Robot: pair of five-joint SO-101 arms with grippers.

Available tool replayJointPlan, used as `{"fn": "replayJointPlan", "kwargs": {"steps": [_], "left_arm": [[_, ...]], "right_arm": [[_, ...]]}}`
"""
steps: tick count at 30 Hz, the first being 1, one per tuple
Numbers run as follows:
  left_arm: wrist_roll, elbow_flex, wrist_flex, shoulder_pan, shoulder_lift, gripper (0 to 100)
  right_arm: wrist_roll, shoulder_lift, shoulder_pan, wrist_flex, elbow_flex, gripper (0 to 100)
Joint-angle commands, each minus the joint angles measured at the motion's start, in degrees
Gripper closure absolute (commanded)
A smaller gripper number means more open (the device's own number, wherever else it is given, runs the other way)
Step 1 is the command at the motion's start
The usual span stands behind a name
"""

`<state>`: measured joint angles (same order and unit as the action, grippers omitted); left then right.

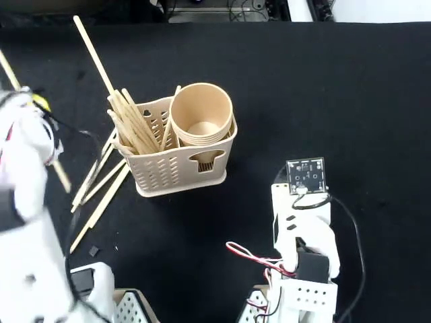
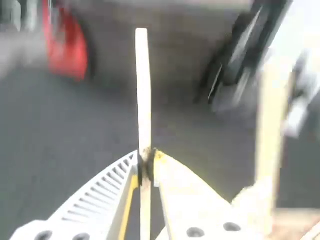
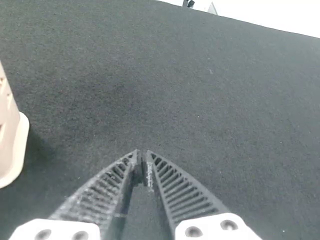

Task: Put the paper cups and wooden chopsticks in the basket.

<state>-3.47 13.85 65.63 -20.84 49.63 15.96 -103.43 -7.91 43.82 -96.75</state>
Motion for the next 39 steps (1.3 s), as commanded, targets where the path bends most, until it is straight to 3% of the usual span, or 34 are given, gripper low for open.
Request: {"fn": "replayJointPlan", "kwargs": {"steps": [1, 6, 12, 23, 28, 34, 39], "left_arm": [[-5.19, 0.31, -18.2, 4.7, 12.13, 97], [-14.86, 8.13, -34.46, 11.74, 19.78, 97], [-16.97, 14.55, -36.04, 20.62, 21.1, 97], [-16.88, 33.89, -45.54, 21.49, 21.01, 97], [-15.3, 37.41, -38.68, 24.04, 21.01, 84], [-15.3, 34.51, -33.32, 25.19, 21.54, 83], [-10.55, 20.0, -18.37, 20.88, 21.36, 82]], "right_arm": [[0.53, -3.74, 0.62, 0.09, 0.31, 97.7], [0.53, -3.74, 0.62, 0.09, 0.31, 97.7], [0.53, -3.74, 0.62, 0.09, 0.31, 97.7], [0.53, -3.74, 0.62, 0.0, 0.31, 97.7], [0.53, -3.74, 0.62, 0.0, 0.31, 97.7], [0.53, -3.74, 0.62, 0.0, 0.31, 97.7], [0.53, -3.74, 0.62, 0.09, 0.31, 97.7]]}}
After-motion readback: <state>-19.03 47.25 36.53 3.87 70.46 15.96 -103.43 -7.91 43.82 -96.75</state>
